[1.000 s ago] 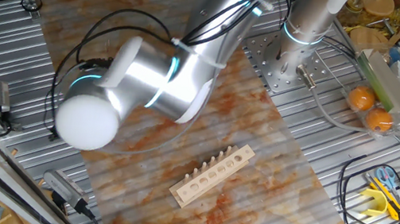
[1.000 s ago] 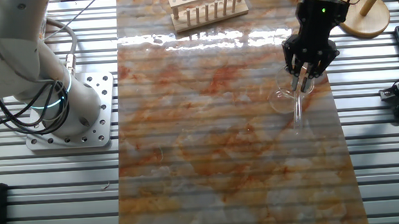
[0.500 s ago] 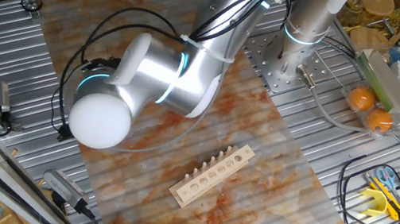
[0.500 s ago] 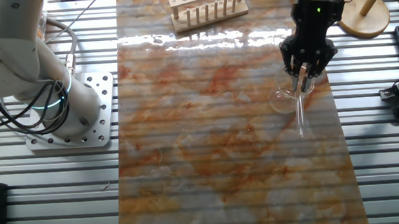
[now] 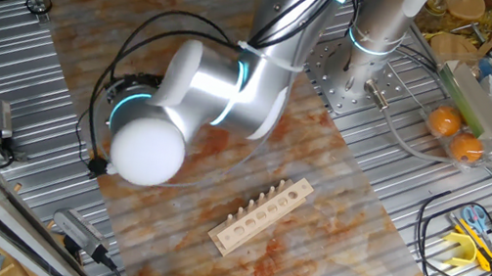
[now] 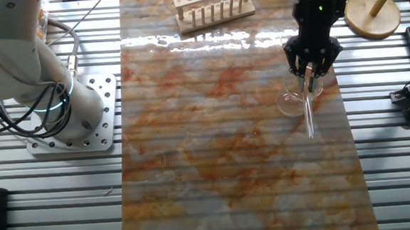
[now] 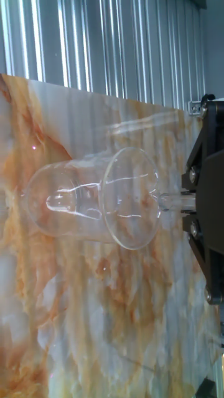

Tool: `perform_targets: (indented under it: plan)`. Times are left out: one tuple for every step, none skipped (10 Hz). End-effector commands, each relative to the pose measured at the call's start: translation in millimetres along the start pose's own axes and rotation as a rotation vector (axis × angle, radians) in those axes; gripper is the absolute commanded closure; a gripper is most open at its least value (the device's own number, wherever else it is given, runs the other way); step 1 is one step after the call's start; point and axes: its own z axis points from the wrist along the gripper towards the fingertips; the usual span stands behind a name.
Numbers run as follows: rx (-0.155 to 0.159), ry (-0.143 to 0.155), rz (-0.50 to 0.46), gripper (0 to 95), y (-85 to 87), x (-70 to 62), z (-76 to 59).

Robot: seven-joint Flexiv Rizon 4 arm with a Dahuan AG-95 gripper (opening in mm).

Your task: Pour out the test tube

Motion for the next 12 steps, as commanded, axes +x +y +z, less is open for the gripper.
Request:
perform_targets:
  plan:
    - [0.023,0.011,-0.013,95.0,-1.5,-0.8,0.0]
    - [0.035,0.015,-0.015,95.0,-1.6,-1.1,0.2]
    - [0.050,0.017,-0.019,95.0,-1.8,-1.5,0.5]
    - [0.061,0.021,-0.025,95.0,-2.0,-2.0,1.0]
    - [0.068,0.023,-0.025,95.0,-2.6,-3.0,1.7]
    - [0.076,0.026,-0.031,95.0,-3.8,-4.0,1.8]
    - [0.078,0.031,-0.037,95.0,-5.3,-4.4,0.6]
    - [0.085,0.044,-0.051,95.0,-7.5,-4.6,-2.0]
    - [0.091,0.054,-0.061,95.0,-9.2,-5.2,-3.2]
    - [0.101,0.064,-0.070,95.0,-10.1,-6.1,-3.1]
    - [0.104,0.072,-0.071,95.0,-10.3,-6.8,-2.2]
    - [0.110,0.082,-0.073,95.0,-10.5,-7.4,-1.2]
